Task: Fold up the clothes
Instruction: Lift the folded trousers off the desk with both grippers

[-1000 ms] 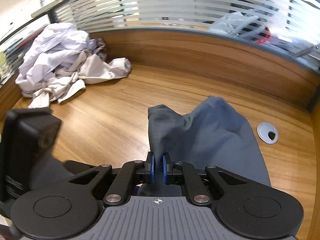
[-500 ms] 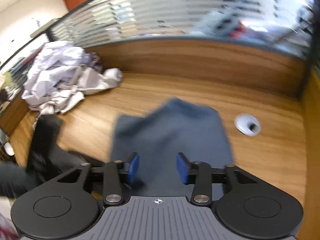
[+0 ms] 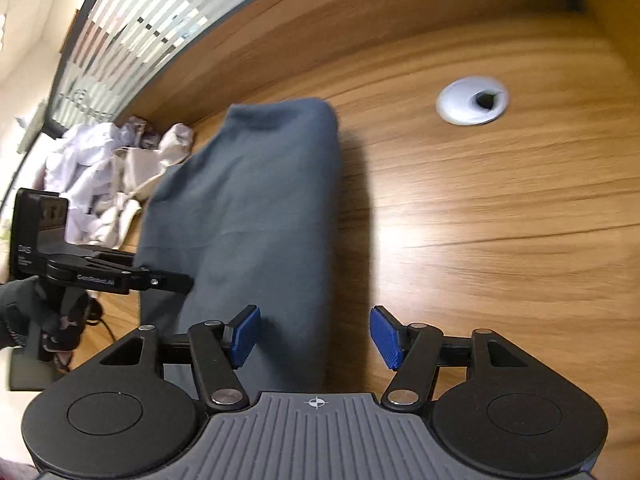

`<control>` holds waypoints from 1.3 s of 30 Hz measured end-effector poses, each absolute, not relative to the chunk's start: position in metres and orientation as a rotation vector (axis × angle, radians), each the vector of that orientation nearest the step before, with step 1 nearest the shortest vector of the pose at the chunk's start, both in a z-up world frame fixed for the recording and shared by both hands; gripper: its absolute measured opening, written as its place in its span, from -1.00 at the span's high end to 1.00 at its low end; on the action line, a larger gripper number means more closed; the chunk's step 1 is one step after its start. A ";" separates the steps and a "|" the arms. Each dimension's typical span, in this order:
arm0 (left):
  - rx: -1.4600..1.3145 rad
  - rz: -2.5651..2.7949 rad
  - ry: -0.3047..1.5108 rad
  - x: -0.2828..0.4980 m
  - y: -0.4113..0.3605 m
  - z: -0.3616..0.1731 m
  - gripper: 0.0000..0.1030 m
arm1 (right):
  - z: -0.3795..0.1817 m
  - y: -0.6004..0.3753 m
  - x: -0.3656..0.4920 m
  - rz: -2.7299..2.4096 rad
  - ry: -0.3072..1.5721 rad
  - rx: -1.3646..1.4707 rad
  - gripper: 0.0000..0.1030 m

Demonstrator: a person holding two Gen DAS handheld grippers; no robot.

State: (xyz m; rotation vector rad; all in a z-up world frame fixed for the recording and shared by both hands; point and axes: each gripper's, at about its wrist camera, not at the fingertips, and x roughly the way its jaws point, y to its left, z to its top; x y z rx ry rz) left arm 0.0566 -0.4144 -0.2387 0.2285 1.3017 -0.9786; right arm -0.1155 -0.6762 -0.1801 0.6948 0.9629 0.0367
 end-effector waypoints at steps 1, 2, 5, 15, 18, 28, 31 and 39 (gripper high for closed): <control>0.234 -0.979 1.305 0.058 -0.418 -0.239 0.32 | -0.183 -0.675 -0.111 0.052 0.961 0.704 -0.23; 0.240 -0.981 1.305 0.059 -0.420 -0.239 0.32 | -0.186 -0.674 -0.106 0.068 0.959 0.714 -0.23; 0.236 -0.988 1.308 0.059 -0.422 -0.240 0.32 | -0.193 -0.672 -0.093 0.104 0.954 0.737 -0.23; 0.064 -0.999 1.310 0.061 -0.407 -0.249 0.04 | -0.206 -0.676 -0.064 0.179 0.948 0.819 -0.09; -0.017 -0.986 1.305 0.057 -0.406 -0.251 -0.06 | -0.209 -0.671 -0.064 0.163 0.937 0.847 0.29; -0.048 -1.083 1.200 0.032 -0.410 -0.200 0.64 | -0.160 -0.656 -0.117 0.017 0.784 0.878 0.73; 0.058 -1.189 1.149 0.011 -0.429 -0.181 0.65 | -0.139 -0.643 -0.142 -0.044 0.726 0.884 0.74; 0.184 -1.493 1.082 -0.052 -0.461 -0.148 0.65 | -0.089 -0.584 -0.233 -0.315 0.554 0.921 0.74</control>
